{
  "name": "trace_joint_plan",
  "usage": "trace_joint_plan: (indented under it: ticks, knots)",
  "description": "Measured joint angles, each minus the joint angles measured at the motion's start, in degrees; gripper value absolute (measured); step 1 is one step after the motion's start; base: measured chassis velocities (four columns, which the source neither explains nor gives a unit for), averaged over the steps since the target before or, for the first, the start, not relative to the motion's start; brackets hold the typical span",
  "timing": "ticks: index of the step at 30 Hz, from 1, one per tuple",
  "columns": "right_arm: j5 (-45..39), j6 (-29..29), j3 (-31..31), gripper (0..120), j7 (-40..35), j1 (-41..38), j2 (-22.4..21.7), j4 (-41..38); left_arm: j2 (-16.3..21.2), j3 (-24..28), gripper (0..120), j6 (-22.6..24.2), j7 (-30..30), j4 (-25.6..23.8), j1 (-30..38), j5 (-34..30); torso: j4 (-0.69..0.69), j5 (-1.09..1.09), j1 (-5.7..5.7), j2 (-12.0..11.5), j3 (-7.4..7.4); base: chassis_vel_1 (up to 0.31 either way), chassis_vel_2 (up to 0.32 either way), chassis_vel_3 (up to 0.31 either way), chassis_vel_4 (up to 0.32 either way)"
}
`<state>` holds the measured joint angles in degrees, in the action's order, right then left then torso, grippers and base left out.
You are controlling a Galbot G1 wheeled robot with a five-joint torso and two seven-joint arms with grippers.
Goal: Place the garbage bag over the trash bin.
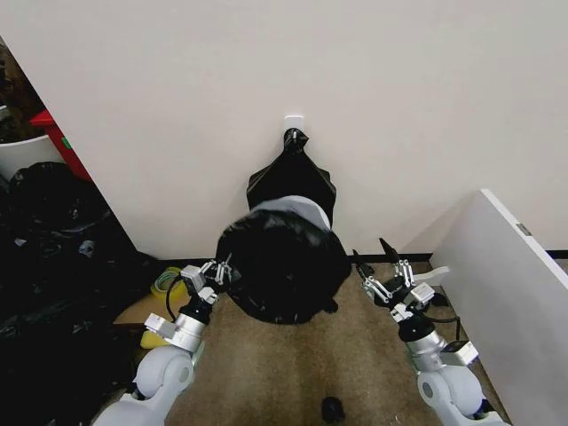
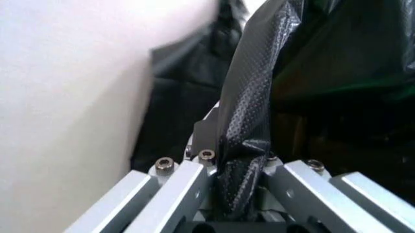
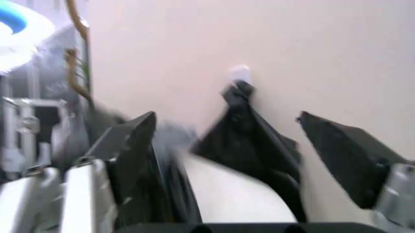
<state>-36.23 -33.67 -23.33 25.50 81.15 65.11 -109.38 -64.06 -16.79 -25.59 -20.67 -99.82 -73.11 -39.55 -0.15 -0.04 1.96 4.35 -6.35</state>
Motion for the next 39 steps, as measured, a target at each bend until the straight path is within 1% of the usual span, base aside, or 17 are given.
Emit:
trace_joint_plan:
  ticks: [2, 3, 8, 14, 17, 23, 26, 27, 30, 31, 32, 34, 36, 38, 39]
  knots:
    - [-0.47, 0.46, 0.46, 96, 3.2, -0.3, -0.78, -0.76, -0.17, 0.17, 1, -2.18, -3.06, 2.02, 0.34, 2.27, 0.01, 0.0, 0.0, 0.0, 0.0, 0.0, 0.0, 0.0, 0.0]
    - [-0.2, 0.72, 0.67, 98, 4.42, -0.5, -1.32, -0.74, -0.28, 0.22, 1, -2.87, -4.03, 2.6, 0.42, 2.92, 0.01, 0.01, 0.0, 0.0, 0.0, 0.0, 0.0, 0.0, 0.0]
    - [2.39, 1.18, 1.14, 100, 5.76, -1.38, -2.95, 0.8, -0.6, 0.17, 1, -4.79, -6.76, 4.19, 0.58, 4.92, 0.0, 0.01, 0.0, 0.0, 0.0, 0.0, 0.0, 0.0, 0.0]
    - [6.11, 1.18, 0.57, 100, 6.46, -2.25, -4.07, 2.47, -0.46, -0.06, 1, -5.46, -8.09, 4.72, 0.57, 5.54, 0.0, 0.01, 0.0, 0.0, 0.0, 0.0, 0.0, 0.0, 0.0]
    - [7.48, 1.32, -0.06, 100, 6.53, -2.89, -5.64, 3.72, -0.4, -0.24, 1, -5.98, -9.87, 5.13, 0.74, 6.12, 0.0, 0.01, 0.0, 0.0, 0.0, 0.0, 0.0, 0.0, 0.0]
    - [9.62, 1.25, -0.57, 100, 5.64, -3.47, -6.12, 5.18, -0.35, -0.31, 1, -6.09, -11.96, 5.1, 0.73, 5.95, 0.0, 0.01, 0.0, 0.0, 0.0, 0.0, 0.0, 0.0, 0.0]
    - [12.9, 1.19, -0.65, 100, 1.41, -4.25, -6.0, 6.21, -0.44, -0.33, 1, -6.1, -13.25, 4.9, 0.57, 5.84, 0.0, 0.01, 0.0, 0.0, 0.0, 0.0, 0.0, 0.0, 0.0]
    - [12.9, 1.19, -0.65, 100, 1.41, -4.25, -6.0, 6.21, -0.44, -0.33, 1, -6.1, -13.25, 4.9, 0.57, 5.84, 0.0, 0.01, 0.0, 0.0, 0.0, 0.0, 0.0, 0.0, 0.0]
    - [19.32, 1.35, -0.69, 100, -5.9, -5.47, -5.46, 7.71, -0.54, -0.35, 1, -6.1, -14.6, 4.58, 0.21, 5.8, 0.0, 0.01, 0.0, 0.0, 0.0, 0.0, 0.0, 0.0, 0.0]
    - [19.32, 1.35, -0.69, 100, -5.9, -5.47, -5.46, 7.71, -0.54, -0.35, 1, -6.1, -14.6, 4.58, 0.21, 5.8, 0.0, 0.01, 0.0, 0.0, 0.0, 0.0, 0.0, 0.0, 0.0]
    - [20.76, 1.36, -0.64, 100, -8.36, -6.05, -5.19, 8.17, -0.58, -0.38, 1, -6.1, -15.0, 4.48, 0.11, 5.8, 0.0, 0.01, 0.0, 0.0, 0.0, 0.0, 0.0, 0.0, 0.0]
    - [20.15, 1.36, -0.17, 100, -11.31, -6.8, -4.77, 8.14, -0.67, -0.4, 1, -6.1, -15.19, 4.42, -0.03, 5.82, 0.01, 0.01, 0.0, 0.0, 0.0, 0.0, 0.0, 0.0, 0.0]
    - [19.07, 1.35, -0.02, 100, -11.56, -6.86, -4.66, 7.77, -0.7, -0.42, 1, -6.09, -15.03, 4.42, -0.06, 5.82, 0.01, 0.01, 0.0, 0.0, 0.0, 0.0, 0.0, 0.0, 0.0]
    - [14.27, 1.35, 0.43, 100, -11.08, -6.68, -4.47, 6.09, -0.78, -0.42, 1, -5.84, -13.17, 4.42, -0.18, 5.82, 0.01, -0.01, 0.0, 0.0, 0.0, 0.0, 0.0, 0.0, 0.0]
    - [14.27, 1.35, 0.43, 100, -11.08, -6.68, -4.47, 6.09, -0.78, -0.42, 1, -5.84, -13.17, 4.42, -0.18, 5.82, 0.01, -0.01, 0.0, 0.0, 0.0, 0.0, 0.0, 0.0, 0.0]
